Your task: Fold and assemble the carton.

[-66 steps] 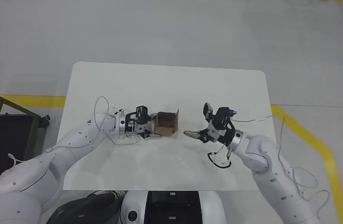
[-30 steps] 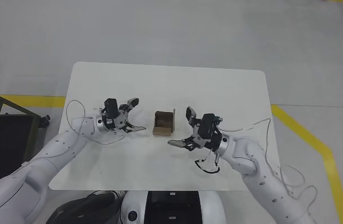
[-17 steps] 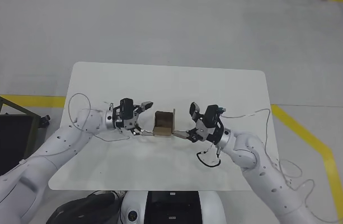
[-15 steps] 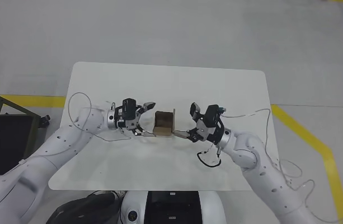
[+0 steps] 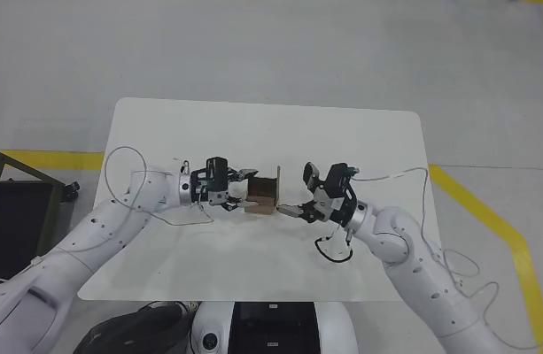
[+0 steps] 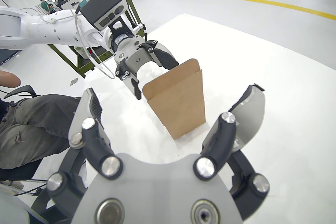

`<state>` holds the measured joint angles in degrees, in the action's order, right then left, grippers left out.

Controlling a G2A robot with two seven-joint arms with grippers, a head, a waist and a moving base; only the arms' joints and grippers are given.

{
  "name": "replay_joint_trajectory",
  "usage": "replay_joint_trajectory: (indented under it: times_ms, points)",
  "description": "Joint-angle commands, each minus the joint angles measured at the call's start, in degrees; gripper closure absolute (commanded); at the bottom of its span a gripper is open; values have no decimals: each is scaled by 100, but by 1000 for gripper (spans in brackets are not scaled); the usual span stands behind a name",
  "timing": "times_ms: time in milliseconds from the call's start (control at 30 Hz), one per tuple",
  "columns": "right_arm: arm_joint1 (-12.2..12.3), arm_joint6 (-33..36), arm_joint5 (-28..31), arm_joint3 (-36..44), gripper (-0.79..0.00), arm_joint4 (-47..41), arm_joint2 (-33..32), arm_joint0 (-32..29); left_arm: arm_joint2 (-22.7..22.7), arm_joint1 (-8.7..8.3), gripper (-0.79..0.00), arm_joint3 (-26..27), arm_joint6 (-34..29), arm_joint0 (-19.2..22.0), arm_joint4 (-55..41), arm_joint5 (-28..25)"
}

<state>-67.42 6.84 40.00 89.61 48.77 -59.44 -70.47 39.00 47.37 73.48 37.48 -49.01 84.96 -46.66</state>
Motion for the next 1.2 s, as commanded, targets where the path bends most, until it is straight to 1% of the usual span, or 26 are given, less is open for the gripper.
replay_joint_trajectory:
  times_ms: [0, 100, 133, 200, 267, 333, 367, 567, 667, 733, 800, 833, 900, 967, 1167]
  points:
    - [-1, 7, 21, -10, -785, 13, 7, 3, 14, 21, -480, 13, -81, 19, -10, -31]
    - [3, -5, 60, -34, -785, 31, -6, -13, 96, 19, -523, 39, 57, -24, -6, 10]
    - [6, -11, 71, -46, -785, 31, -17, -25, 136, 7, -560, 39, 153, -55, 2, 11]
    - [11, -18, 86, -60, -785, 46, -36, -45, 223, -23, -573, 32, 313, -114, 69, 24]
    - [14, -18, 92, -80, -785, 50, -49, -50, 287, -46, -570, 14, 350, -161, 147, 25]
    - [13, -16, 97, -96, -785, 44, -52, -44, 308, -37, -557, -15, 237, -159, 152, -17]
    - [13, -14, 98, -98, -785, 40, -52, -40, 302, -23, -545, -27, 172, -145, 139, -52]
    - [13, -36, 104, -109, -785, 33, -68, -53, 179, 109, -551, -114, -177, 2, 143, -188]
    - [21, -35, 115, -114, -785, 34, -102, -72, 133, 164, -511, -176, -300, 67, 190, -221]
    - [25, -28, 117, -105, -785, 35, -120, -87, 118, 192, -499, -203, -392, 93, 228, -214]
    - [27, -32, 113, -96, -785, 33, -130, -97, 111, 214, -446, -211, -469, 107, 265, -214]
    - [27, -31, 110, -93, -785, 34, -128, -97, 111, 222, -440, -203, -495, 109, 289, -208]
    - [22, -24, 109, -93, -785, 28, -110, -88, 122, 230, -385, -174, -553, 105, 362, -164]
    - [15, -13, 98, -99, -785, 24, -83, -68, 138, 230, -369, -120, -625, 84, 453, -121]
    - [-4, 4, 81, -150, -785, 12, -27, 0, 211, 209, -360, 81, -798, -21, 708, -8]
